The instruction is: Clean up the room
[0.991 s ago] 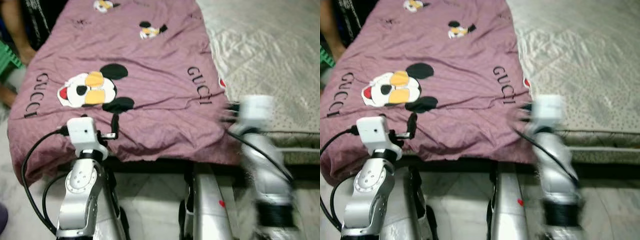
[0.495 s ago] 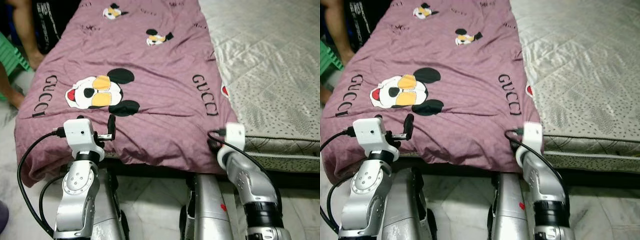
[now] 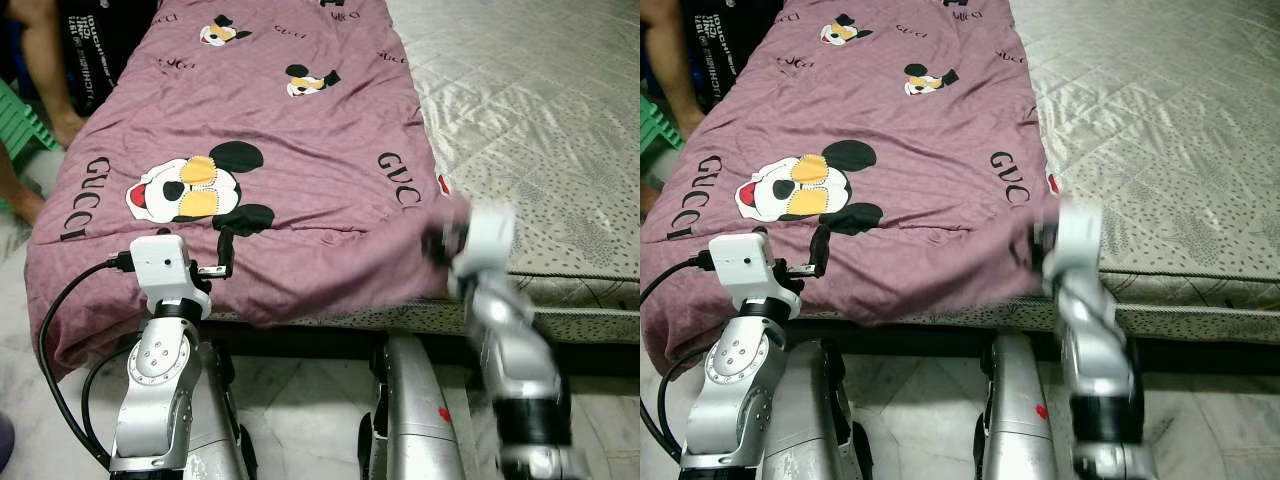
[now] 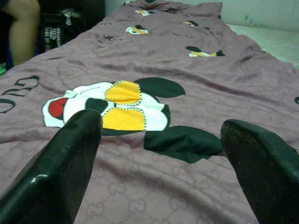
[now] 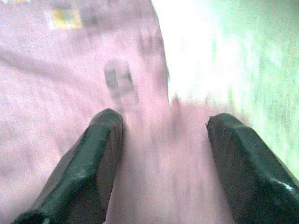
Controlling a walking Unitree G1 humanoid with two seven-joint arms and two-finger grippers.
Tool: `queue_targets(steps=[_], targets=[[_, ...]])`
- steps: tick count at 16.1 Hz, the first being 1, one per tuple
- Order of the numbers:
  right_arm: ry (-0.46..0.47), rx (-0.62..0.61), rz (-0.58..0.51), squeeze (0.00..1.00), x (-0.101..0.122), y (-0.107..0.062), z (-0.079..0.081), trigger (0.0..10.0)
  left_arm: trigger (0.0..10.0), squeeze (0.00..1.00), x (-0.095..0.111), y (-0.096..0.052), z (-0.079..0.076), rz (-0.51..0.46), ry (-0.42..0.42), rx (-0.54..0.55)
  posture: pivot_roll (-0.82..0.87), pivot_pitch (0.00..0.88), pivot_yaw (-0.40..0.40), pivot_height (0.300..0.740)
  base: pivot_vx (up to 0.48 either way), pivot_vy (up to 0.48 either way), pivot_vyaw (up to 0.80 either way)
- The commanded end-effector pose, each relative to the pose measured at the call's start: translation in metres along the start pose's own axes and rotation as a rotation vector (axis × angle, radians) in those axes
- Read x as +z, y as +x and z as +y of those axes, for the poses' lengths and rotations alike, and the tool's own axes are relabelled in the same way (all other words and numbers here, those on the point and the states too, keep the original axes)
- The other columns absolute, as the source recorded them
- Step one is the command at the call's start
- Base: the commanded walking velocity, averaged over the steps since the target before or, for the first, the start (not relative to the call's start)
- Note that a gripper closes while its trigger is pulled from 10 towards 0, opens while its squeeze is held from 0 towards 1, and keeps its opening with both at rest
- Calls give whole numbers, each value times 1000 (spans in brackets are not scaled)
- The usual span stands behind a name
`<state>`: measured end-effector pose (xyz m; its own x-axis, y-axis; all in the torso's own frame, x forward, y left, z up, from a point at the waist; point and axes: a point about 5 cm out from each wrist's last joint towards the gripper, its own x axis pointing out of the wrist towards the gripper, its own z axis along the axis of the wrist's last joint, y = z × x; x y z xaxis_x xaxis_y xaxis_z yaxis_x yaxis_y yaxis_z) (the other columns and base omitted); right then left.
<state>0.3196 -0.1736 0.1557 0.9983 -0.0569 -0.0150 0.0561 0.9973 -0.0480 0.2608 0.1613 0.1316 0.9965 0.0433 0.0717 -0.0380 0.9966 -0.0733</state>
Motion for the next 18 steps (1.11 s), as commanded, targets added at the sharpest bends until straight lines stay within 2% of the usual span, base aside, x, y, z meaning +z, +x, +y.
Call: queue_targets(steps=[1, 4, 6, 13, 18], targets=[[8, 2, -25, 0, 2, -2, 3, 10000, 10000, 0, -3, 0, 2, 10, 12, 10, -24, 97, -3, 497, 0, 0, 0], [104, 44, -188, 0, 26, -6, 14, 10000, 10000, 0, -6, -1, 1, 12, 4, 13, -28, 74, 0, 507, 0, 0, 0], [103, 52, -225, 0, 31, -6, 18, 10000, 10000, 0, -7, 0, 1, 12, 2, 10, -29, 69, 3, 527, 0, 0, 0], [95, 60, -225, 0, 24, -5, 19, 10000, 10000, 0, -8, 4, 0, 7, 3, 1, -33, 46, 9, 607, 0, 0, 0], [78, 49, -212, 0, 18, -7, 14, 10000, 10000, 0, -9, 3, 0, 12, 5, -3, -35, 45, 14, 672, 0, 0, 0]])
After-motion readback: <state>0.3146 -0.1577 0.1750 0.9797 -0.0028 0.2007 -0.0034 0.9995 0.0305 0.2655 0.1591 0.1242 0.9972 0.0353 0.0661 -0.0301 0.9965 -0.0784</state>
